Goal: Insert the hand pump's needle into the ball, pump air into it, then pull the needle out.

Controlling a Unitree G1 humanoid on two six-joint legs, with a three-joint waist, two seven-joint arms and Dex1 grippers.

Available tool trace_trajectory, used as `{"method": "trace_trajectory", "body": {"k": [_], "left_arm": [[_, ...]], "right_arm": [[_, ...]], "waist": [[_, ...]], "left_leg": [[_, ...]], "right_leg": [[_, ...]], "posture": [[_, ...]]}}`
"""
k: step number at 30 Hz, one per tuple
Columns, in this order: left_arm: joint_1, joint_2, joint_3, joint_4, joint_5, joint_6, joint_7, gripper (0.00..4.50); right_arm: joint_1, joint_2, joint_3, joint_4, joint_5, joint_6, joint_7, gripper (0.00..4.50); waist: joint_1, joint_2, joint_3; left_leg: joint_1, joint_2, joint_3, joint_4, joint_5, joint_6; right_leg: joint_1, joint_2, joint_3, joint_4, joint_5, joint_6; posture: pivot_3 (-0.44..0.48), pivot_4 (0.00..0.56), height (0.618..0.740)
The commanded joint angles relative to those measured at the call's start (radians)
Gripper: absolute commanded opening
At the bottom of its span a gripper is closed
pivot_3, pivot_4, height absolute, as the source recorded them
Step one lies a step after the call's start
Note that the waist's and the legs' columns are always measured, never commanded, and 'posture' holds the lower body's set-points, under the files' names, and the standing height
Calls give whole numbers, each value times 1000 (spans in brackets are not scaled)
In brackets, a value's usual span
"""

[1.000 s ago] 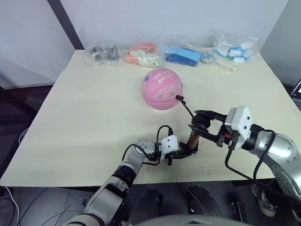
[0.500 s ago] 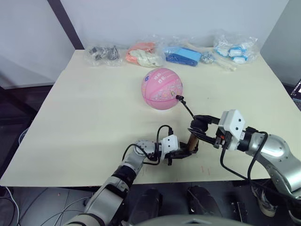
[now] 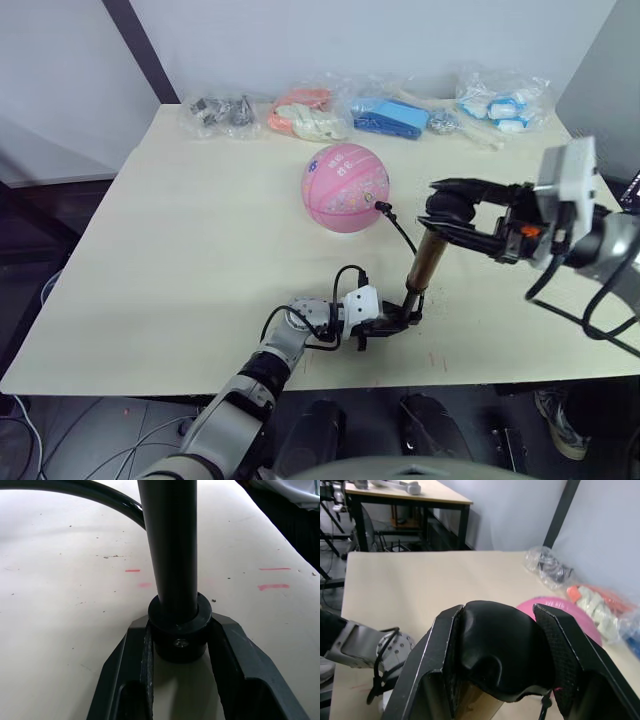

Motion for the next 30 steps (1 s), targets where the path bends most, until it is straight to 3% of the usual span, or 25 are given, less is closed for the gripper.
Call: {"method": "trace_trajectory", "body": {"k": [1, 12, 30], "left_arm": [[14, 6, -12, 5, 24, 6, -3, 1116], [17, 6, -13, 2, 24, 7, -4, 1116], [18, 11, -13, 0, 27, 6, -1, 1116]], "right_arm": [[-60, -27, -84, -11, 60, 4, -22, 1811], [-102, -72, -89, 6, 141, 47, -26, 1811], [302, 80, 221, 14, -314, -296, 36, 1811]], "waist": [[0, 0, 0], [1, 0, 0], [-1, -1, -2]], "left_leg": [[0, 0, 0, 0, 0, 0], [-6, 0, 0, 0, 1, -3], [1, 0, 1, 0, 1, -2]], "right_leg": [[0, 0, 0, 0, 0, 0], [-6, -1, 0, 0, 0, 0], [0, 1, -1, 1, 0, 0]], "posture": [[0, 150, 740], [0, 150, 740], [0, 150, 740]]}}
